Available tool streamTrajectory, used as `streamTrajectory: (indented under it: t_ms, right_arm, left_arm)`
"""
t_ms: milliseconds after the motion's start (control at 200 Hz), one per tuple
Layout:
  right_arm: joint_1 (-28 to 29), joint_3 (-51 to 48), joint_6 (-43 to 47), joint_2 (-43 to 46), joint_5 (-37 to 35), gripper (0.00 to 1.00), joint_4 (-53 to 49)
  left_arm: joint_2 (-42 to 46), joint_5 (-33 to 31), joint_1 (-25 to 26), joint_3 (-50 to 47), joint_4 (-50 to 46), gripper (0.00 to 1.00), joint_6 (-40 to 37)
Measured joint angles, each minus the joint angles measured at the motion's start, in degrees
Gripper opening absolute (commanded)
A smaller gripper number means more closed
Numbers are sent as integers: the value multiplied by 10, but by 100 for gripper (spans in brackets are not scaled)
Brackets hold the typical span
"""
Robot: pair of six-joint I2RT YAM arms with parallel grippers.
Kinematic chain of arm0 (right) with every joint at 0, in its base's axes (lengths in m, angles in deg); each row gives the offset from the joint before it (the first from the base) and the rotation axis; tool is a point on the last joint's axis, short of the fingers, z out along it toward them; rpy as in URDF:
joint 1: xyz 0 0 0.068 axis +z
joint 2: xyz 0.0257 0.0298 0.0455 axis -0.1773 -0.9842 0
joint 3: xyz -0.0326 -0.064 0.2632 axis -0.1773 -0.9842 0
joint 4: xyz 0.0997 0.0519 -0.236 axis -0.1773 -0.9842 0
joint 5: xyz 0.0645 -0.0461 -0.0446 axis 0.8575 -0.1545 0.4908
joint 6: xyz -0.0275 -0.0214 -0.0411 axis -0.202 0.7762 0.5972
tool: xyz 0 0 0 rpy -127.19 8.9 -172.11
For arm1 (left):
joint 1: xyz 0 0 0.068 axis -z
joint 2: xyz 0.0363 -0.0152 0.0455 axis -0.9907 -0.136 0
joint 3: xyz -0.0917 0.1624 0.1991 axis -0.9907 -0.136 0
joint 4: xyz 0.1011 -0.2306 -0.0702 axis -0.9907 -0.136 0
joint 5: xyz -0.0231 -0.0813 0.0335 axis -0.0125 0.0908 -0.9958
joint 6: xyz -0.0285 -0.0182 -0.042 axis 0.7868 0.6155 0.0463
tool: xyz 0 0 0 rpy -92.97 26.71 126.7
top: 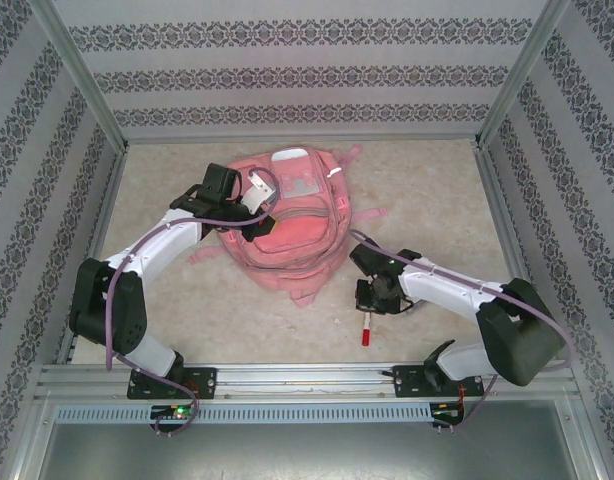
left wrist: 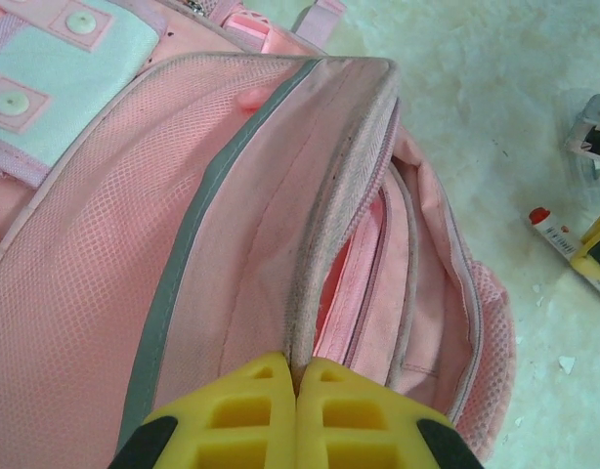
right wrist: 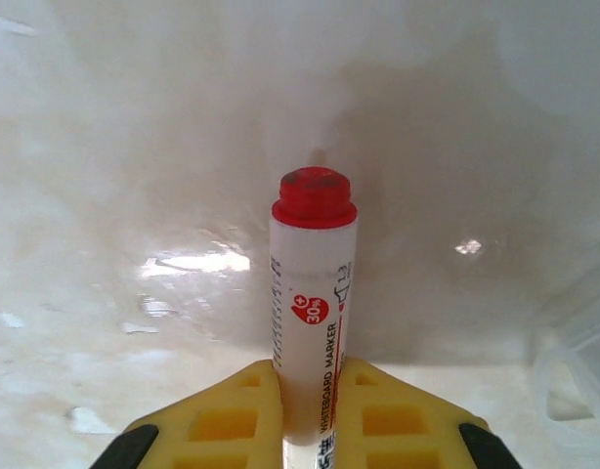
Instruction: Pack the student bag
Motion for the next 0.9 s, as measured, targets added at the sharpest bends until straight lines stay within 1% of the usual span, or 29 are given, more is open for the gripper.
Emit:
streamTrajectory:
  t_ms: [100, 150, 235, 300, 355, 405, 520, 600, 620, 640, 705, 745, 804, 899]
  right_arm:
    - [4, 0, -58, 49, 14, 4, 23]
    - [7, 0, -96, 79, 19, 0, 42]
    - [7, 0, -156, 116, 28, 0, 91]
    - [6, 2, -202, 120, 38, 0, 151]
    - [6, 7, -241, 99, 47, 1, 211]
    - [2, 20, -272, 68, 54, 4, 265]
    - [-1, 56, -352, -33, 63, 4, 394]
    - [-1, 82, -395, -92, 63, 4, 458]
    - [-1, 89, -403, -104, 63, 6, 468]
    - [-1, 97, -410, -116, 62, 11, 478]
    - [-1, 123, -431, -149, 63, 38, 500]
    - [-1, 137, -446, -166, 60, 48, 511]
    - [-1, 147, -459, -181, 58, 53, 514]
    - [-1, 147, -464, -179, 49, 57, 506]
  left_arm:
    - [0, 6, 0, 0, 3, 0, 8]
    - [0, 8, 0, 0, 6, 0, 12]
    - [0, 14, 0, 0, 9, 0, 16]
    - [0, 18, 0, 0, 10, 0, 20]
    - [0, 19, 0, 0, 11, 0, 24]
    - [0, 18, 2, 0, 14, 0, 27]
    - [2, 10, 17, -17, 39, 0, 43]
    - [7, 10, 25, -32, 60, 0, 66]
    - [8, 10, 27, -34, 66, 0, 72]
    - [8, 10, 27, -36, 69, 0, 76]
    - [9, 10, 28, -37, 81, 0, 90]
    - [10, 9, 27, -37, 87, 0, 98]
    - [13, 1, 26, -37, 99, 0, 108]
    - [17, -6, 27, -37, 108, 0, 120]
